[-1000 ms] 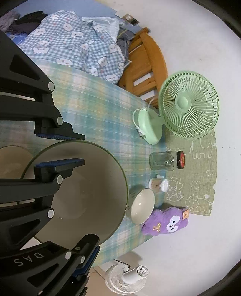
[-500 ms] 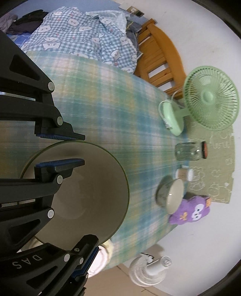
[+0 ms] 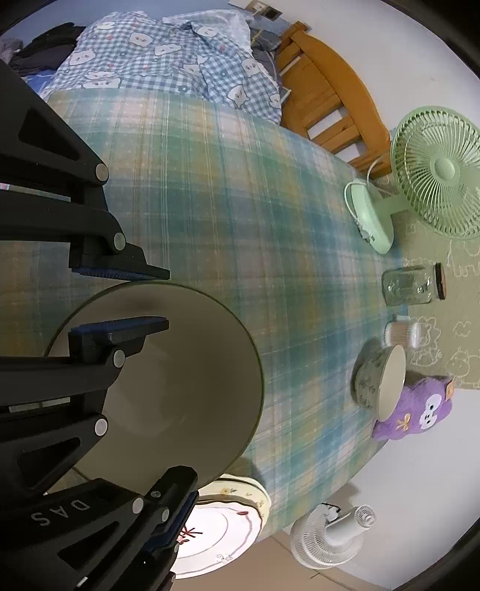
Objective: Organize plates and bowls
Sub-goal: 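Carry the second floral bowl to the plate stack and release it, then grasp the rim of the third floral bowl with both grippers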
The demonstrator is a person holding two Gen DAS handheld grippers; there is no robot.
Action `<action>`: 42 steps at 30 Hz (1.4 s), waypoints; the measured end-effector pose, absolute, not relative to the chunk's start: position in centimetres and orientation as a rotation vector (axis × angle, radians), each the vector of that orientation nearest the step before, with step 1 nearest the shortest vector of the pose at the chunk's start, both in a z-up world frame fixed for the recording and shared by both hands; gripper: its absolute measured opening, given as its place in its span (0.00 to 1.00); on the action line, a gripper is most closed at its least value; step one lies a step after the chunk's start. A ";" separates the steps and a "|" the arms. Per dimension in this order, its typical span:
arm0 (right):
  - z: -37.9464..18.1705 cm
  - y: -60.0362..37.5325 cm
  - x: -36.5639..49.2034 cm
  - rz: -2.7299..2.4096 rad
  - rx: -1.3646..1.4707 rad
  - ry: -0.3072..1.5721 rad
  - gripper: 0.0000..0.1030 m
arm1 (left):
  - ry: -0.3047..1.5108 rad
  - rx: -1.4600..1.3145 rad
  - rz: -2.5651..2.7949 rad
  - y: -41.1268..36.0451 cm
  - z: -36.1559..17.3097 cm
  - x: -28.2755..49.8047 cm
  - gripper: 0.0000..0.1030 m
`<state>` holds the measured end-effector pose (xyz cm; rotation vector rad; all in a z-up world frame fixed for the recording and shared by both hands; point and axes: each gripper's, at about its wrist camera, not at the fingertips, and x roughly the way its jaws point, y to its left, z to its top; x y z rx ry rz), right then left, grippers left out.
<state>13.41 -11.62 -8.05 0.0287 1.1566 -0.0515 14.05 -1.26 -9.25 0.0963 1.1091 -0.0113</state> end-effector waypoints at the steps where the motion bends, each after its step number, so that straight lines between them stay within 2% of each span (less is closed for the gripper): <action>1: -8.1 -11.6 13.4 -0.055 0.029 1.155 0.13 | 1.101 0.104 -0.015 -1.3 -9.2 14.0 0.16; 6: -8.1 -11.6 13.5 -0.073 0.033 1.156 0.13 | 1.096 0.112 -0.039 -1.1 -9.2 14.2 0.16; 13: -7.2 -12.0 13.6 -0.066 0.075 1.157 0.19 | 1.096 0.096 -0.097 -0.7 -8.2 14.3 0.39; 15: -6.0 -11.9 13.6 -0.081 0.060 1.119 0.27 | 1.086 0.085 -0.114 -0.6 -7.4 14.6 0.46; 17: -4.6 -12.0 13.7 -0.095 0.063 1.081 0.58 | 1.063 0.082 -0.117 -0.6 -6.3 15.0 0.53; 19: -3.3 -12.1 13.8 -0.098 0.067 1.040 0.65 | 1.043 0.082 -0.111 -0.5 -5.3 15.6 0.56; 22: -1.5 -12.6 14.7 -0.097 0.073 1.000 0.65 | 1.021 0.079 -0.119 -1.0 -3.8 16.7 0.68; 31: 1.3 -15.6 20.4 -0.047 0.077 0.917 0.68 | 0.942 0.071 -0.090 -3.8 -0.8 21.4 0.82; 38: 1.7 -18.5 26.3 0.012 0.051 0.909 0.77 | 0.934 0.033 -0.046 -7.2 -0.4 26.9 0.85; 42: 1.4 -20.1 29.9 0.057 0.034 0.908 0.79 | 0.935 0.018 -0.031 -8.9 -0.6 29.8 0.85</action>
